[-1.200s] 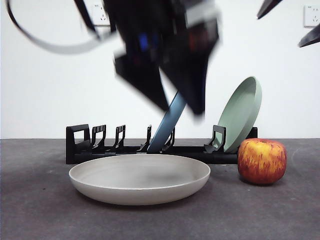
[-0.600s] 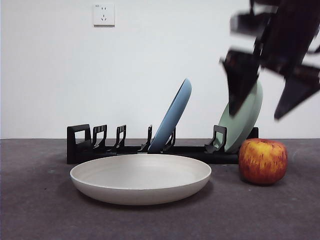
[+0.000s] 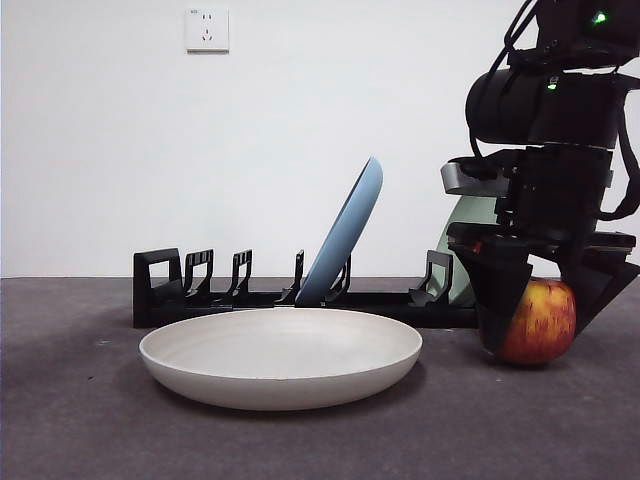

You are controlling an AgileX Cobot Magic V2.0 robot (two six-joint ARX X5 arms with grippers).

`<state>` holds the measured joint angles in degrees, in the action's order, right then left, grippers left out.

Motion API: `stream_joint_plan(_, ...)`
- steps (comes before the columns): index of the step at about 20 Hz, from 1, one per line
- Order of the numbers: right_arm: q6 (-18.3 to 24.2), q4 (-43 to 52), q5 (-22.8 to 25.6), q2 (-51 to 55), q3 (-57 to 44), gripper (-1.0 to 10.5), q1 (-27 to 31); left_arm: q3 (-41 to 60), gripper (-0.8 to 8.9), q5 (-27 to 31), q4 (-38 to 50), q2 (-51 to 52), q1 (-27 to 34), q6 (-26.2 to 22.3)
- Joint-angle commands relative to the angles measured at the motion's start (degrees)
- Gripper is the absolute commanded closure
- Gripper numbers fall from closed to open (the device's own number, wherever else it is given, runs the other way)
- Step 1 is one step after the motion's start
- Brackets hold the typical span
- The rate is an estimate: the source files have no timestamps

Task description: Take the yellow plate from the plate rack,put the plate on the table,take the apple from the table,put the apple in the plate

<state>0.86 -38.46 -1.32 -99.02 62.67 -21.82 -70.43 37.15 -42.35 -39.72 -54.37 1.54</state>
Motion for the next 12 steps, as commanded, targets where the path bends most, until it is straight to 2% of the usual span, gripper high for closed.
stream_joint_plan(1,-0.5,-1.9,-0.2,1.8,1.3,9.6,-0.3,0.2,4.68,0.3,0.2,0.1,0.1,0.4)
stream_joint_plan(4,-1.0,-5.5,-0.7,4.6,6.6,9.6,-3.7,0.2,4.68,0.3,0.3,0.0,0.1,0.4)
stream_joint_plan(7,-1.2,-5.7,-4.3,4.7,12.9,9.6,-9.9,0.2,4.68,0.8,0.3,0.0,0.1,0.2)
stream_joint_plan(10,-1.2,-4.2,-4.2,3.3,16.1,9.6,-16.9,0.2,4.68,1.8,0.0,0.0,0.1,0.0)
stream_joint_plan(12,-1.2,-3.2,-4.1,1.0,17.1,9.6,-19.7,0.2,4.68,1.9,0.0,0.0,0.1,-0.1)
